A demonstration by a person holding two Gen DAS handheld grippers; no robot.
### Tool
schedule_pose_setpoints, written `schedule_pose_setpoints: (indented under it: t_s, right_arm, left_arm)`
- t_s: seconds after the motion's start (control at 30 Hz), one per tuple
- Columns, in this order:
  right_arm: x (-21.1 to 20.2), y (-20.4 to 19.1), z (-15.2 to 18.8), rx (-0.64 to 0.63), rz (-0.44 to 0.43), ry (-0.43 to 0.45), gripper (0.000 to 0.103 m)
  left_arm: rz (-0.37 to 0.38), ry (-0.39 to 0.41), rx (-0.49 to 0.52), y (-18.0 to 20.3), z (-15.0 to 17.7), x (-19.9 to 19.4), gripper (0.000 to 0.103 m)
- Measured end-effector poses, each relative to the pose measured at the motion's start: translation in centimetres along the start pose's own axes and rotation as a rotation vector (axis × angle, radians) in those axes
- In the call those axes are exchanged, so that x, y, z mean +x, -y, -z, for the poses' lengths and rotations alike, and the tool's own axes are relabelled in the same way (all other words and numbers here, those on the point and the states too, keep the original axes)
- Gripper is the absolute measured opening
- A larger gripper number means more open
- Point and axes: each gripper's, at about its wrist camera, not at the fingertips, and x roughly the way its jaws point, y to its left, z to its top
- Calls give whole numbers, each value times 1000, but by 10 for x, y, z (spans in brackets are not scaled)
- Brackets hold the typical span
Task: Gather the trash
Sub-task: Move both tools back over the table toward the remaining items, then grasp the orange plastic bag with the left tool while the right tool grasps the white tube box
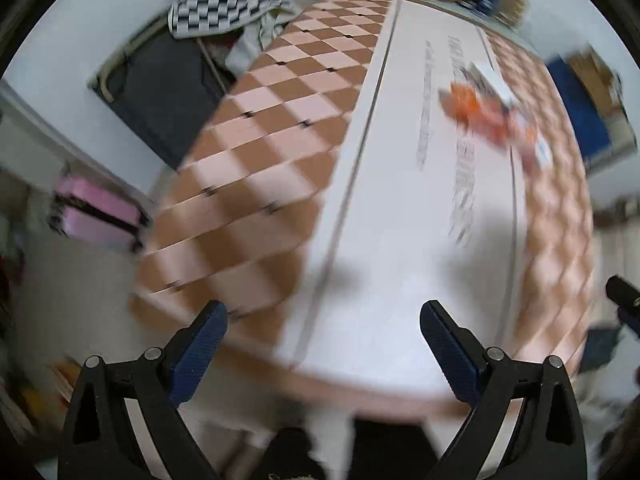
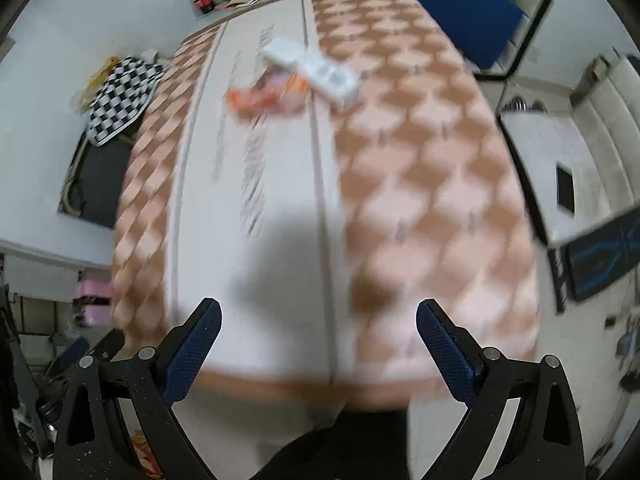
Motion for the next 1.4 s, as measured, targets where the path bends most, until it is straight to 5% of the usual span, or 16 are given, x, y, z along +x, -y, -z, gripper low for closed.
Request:
schedule_pose_setpoints:
  t_s: [0.1, 0.27, 0.4, 0.5, 0.6, 0.7, 0.9, 1.27, 1.4]
  right_arm:
    - [21, 19, -85, -12, 10, 0, 99]
    - [60, 50, -198, 4, 20, -25, 82]
    - [95, 64, -262, 15, -19, -74, 81]
    - [120, 60, -288, 3, -57, -130, 81]
    - [136, 42, -294, -32, -85, -168, 81]
    - [151, 20, -300, -90, -96, -196, 82]
    - [185, -29, -302, -207, -46, -240, 82]
    - [231, -77, -290, -358, 87, -280, 81]
    - [239, -82, -288, -366, 110, -283, 78]
  left_arm:
    - [122, -59, -156, 28, -55, 25, 97]
    - [318, -162, -327, 92, -126, 74, 97]
    - [352, -246, -382, 136, -163, 122, 96]
    - [319, -301, -406, 149, -180, 154, 74]
    - [310, -267, -404, 144, -187, 154, 46]
    - [231, -194, -332, 133, -190, 136, 35]
    - [87, -138, -239, 109, -194, 134, 34]
    - [58, -118, -190, 107, -200, 139, 34]
    - [74, -137, -190, 113, -208, 149, 42]
